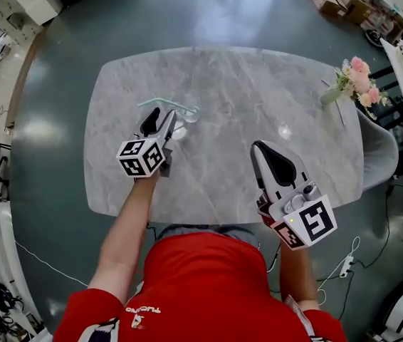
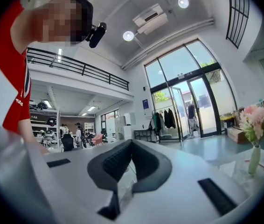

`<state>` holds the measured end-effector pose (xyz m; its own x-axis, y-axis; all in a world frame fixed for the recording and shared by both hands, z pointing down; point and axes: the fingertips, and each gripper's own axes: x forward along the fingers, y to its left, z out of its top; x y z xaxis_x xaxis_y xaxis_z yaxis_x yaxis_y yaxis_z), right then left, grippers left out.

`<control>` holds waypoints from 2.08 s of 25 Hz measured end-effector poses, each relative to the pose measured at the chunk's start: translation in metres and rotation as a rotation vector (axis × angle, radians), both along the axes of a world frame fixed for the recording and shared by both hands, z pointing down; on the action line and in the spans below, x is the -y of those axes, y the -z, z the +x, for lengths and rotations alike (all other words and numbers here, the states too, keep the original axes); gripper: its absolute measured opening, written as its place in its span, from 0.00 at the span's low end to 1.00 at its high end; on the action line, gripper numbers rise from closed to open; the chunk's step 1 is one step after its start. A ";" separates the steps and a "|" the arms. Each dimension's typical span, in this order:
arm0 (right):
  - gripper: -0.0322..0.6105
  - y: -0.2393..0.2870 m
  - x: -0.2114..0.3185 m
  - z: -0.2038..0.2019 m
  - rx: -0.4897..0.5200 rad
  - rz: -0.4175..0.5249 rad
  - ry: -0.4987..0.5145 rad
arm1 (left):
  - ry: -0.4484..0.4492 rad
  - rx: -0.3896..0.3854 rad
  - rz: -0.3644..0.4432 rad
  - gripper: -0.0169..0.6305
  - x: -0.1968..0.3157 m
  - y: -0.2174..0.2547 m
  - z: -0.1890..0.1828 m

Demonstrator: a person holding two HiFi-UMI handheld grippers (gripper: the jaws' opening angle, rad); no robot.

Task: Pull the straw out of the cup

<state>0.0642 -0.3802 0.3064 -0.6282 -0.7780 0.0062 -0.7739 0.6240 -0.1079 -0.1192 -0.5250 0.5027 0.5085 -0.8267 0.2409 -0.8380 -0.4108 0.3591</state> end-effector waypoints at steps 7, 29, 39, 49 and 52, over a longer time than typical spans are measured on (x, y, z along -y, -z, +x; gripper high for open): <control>0.05 -0.012 0.004 0.011 -0.021 -0.041 -0.050 | -0.046 -0.014 -0.009 0.32 0.033 -0.005 0.012; 0.05 -0.014 0.006 0.012 -0.031 -0.036 -0.068 | -0.103 -0.007 0.184 0.08 -0.004 0.075 0.021; 0.05 -0.008 -0.001 -0.011 -0.004 0.000 -0.008 | -0.147 -0.073 0.357 0.08 -0.099 0.167 0.021; 0.05 -0.001 -0.012 -0.022 0.015 0.027 0.037 | -0.125 -0.007 0.453 0.08 -0.148 0.203 0.009; 0.05 -0.003 -0.015 -0.024 0.009 0.028 0.032 | -0.113 -0.008 0.472 0.08 -0.155 0.210 0.003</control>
